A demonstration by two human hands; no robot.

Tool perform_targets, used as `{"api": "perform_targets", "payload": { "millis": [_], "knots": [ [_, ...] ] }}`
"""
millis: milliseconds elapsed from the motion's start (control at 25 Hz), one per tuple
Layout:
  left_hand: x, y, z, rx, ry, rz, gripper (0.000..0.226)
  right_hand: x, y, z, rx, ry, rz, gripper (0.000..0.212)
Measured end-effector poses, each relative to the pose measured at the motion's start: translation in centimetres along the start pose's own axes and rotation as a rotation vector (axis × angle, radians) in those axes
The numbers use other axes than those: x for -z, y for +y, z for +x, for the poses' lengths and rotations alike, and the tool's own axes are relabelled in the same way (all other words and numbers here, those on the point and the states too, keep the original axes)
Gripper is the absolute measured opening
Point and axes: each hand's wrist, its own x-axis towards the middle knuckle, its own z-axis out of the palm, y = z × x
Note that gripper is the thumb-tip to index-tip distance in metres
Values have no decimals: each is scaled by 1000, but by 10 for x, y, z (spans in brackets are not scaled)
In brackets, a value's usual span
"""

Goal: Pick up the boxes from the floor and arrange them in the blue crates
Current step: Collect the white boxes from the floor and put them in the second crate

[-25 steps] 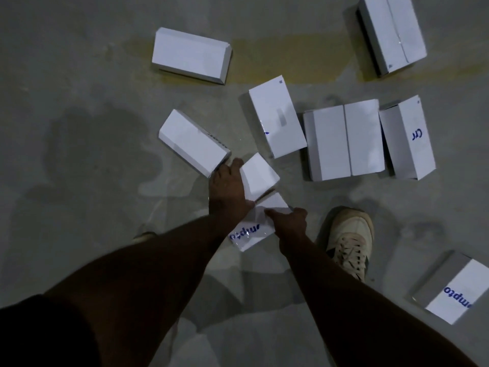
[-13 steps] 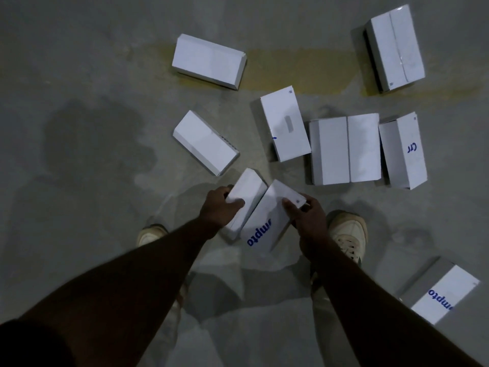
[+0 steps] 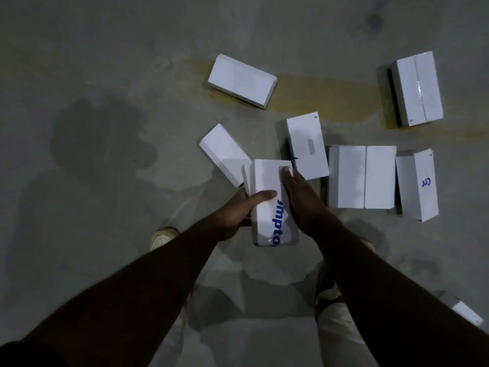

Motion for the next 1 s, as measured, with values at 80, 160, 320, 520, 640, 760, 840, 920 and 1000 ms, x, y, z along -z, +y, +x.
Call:
{"api": "perform_targets", "payload": {
  "millis": [80, 160, 320, 520, 640, 760, 840, 920, 1000],
  "knots": [
    [20, -6, 0, -8, 39, -79, 58, -15, -4, 8, -9, -42, -83, 47],
    [40, -9, -4, -26, 92, -197, 57, -29, -7, 18, 53, 9, -162, 39],
    [87, -19, -6, -30, 235, -394, 59, -48, -4, 60, 160, 220, -469, 24],
    [122, -9, 9, -25, 339, -508, 45, -69, 8, 103, 118, 217, -646, 69],
    [122, -1, 24, -11, 325, -530, 38, -82, 17, 116, 109, 236, -622, 77],
    [123, -2, 32, 25, 358, -519, 43, -88, 20, 118, 70, 233, -541, 87],
    [125, -6, 34, 67, 345, -521, 49, -86, 21, 117, 54, 234, -525, 85],
    [123, -8, 35, 76, 306, -505, 65, -83, 25, 116, 55, 241, -475, 73],
    [118, -4, 34, 64, 303, -509, 73, -79, 24, 107, 67, 252, -388, 63]
  ]
}}
